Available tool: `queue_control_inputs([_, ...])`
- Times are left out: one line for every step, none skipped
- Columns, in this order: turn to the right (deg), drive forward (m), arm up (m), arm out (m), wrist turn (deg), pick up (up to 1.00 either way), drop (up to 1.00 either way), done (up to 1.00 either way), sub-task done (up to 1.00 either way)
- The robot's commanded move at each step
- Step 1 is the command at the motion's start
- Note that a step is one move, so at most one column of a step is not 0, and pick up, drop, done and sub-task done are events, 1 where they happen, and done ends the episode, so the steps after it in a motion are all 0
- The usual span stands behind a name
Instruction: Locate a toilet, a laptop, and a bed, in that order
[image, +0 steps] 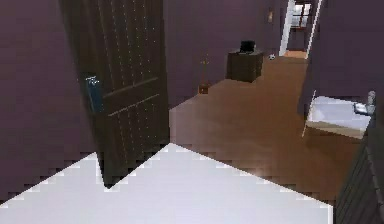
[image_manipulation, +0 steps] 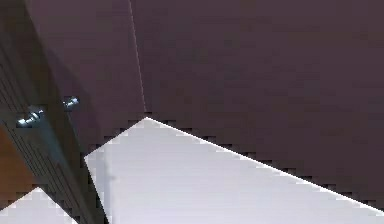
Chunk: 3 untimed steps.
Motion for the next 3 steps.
queue_control_inputs([0.0, 0.60, 0.00, 0.00, 0.0, 0.00, 0.00, 0.00, 0.00])
queue_control_inputs([27.0, 0.00, 0.00, 0.00, 0.0, 0.00, 0.00, 0.00, 0.00])
queue_control_inputs([3.0, 0.00, 0.00, 0.00, 0.0, 0.00, 0.00, 0.00, 0.00])
